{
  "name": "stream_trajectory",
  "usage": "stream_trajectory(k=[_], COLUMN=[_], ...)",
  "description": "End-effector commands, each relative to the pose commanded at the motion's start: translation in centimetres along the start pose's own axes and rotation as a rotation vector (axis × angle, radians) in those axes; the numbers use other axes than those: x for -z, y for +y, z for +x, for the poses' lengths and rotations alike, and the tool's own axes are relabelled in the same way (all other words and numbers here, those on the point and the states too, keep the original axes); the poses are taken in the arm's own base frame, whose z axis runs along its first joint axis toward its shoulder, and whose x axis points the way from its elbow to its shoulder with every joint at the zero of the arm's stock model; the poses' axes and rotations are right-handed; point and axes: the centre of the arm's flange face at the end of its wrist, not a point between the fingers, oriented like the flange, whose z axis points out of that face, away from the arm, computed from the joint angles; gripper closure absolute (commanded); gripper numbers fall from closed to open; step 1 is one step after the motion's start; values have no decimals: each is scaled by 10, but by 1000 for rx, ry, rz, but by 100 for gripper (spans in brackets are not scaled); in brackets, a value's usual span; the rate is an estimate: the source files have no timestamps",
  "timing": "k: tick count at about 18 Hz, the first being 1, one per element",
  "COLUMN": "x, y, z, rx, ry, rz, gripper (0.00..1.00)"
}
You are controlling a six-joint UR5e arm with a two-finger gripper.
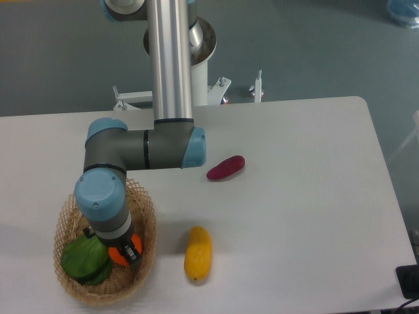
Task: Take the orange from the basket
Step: 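Lower the gripper onto the orange in the basket and close it, then lift the grasped orange up out of the basket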
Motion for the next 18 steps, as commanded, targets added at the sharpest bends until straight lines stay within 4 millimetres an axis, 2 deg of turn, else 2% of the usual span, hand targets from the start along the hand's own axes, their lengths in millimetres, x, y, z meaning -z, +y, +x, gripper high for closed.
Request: stream_trajectory(k=[1,4,5,8,10,12,16,18], x=[7,47,66,102,127,143,163,166], y=[-1,-2,4,23,49,77,144,183], z=[0,-2,-4,-15,-28,-36,-64,-82], rx=[-1,4,12,46,83,112,127,114], ry=[-7,-42,-66,-97,-107,-85,-58,-40], rz=[9,44,57,74,74,56,29,15], gripper=[52,52,52,52,52,52,52,52])
